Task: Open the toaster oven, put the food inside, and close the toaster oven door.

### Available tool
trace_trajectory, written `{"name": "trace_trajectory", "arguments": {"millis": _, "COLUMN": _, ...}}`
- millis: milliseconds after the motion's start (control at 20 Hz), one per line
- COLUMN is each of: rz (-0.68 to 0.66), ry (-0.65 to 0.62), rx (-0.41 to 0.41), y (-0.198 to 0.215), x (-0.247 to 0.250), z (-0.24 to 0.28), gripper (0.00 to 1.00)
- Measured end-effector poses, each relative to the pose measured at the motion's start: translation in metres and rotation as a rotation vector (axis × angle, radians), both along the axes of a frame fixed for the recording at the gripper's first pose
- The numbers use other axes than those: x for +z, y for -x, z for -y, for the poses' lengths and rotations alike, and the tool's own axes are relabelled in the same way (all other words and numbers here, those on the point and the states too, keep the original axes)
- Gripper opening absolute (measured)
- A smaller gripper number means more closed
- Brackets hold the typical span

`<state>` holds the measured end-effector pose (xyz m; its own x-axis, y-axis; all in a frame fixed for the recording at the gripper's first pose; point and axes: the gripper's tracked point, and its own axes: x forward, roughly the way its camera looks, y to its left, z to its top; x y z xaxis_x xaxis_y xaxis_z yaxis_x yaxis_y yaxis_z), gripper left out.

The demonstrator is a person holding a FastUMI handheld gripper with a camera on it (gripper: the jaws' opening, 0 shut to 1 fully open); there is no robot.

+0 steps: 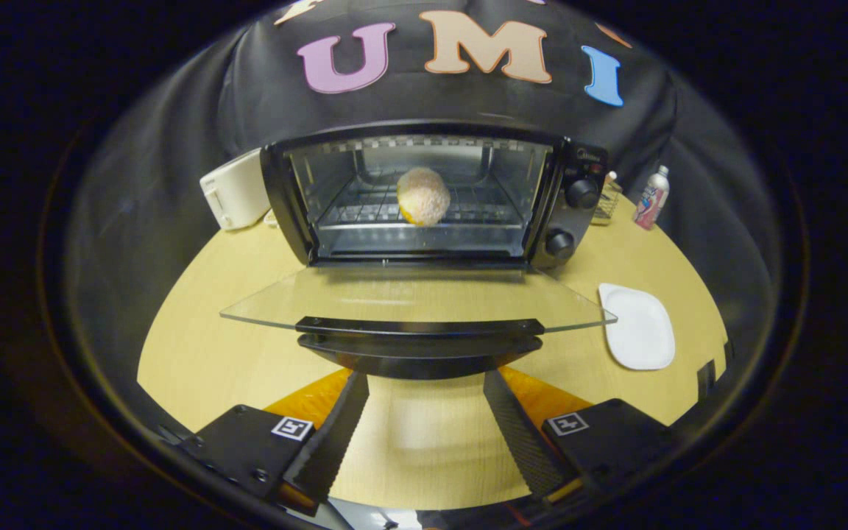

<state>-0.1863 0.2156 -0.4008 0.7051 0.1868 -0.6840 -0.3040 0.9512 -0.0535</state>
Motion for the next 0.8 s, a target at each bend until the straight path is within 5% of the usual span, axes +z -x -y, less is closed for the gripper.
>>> {"name": "trace_trajectory", "arguments": {"millis": 800, "rz": 0.156, "ry": -0.092, "rx": -0.033, "y": -0.083, "x": 0.067, "z": -0.037, "gripper": 0.99}}
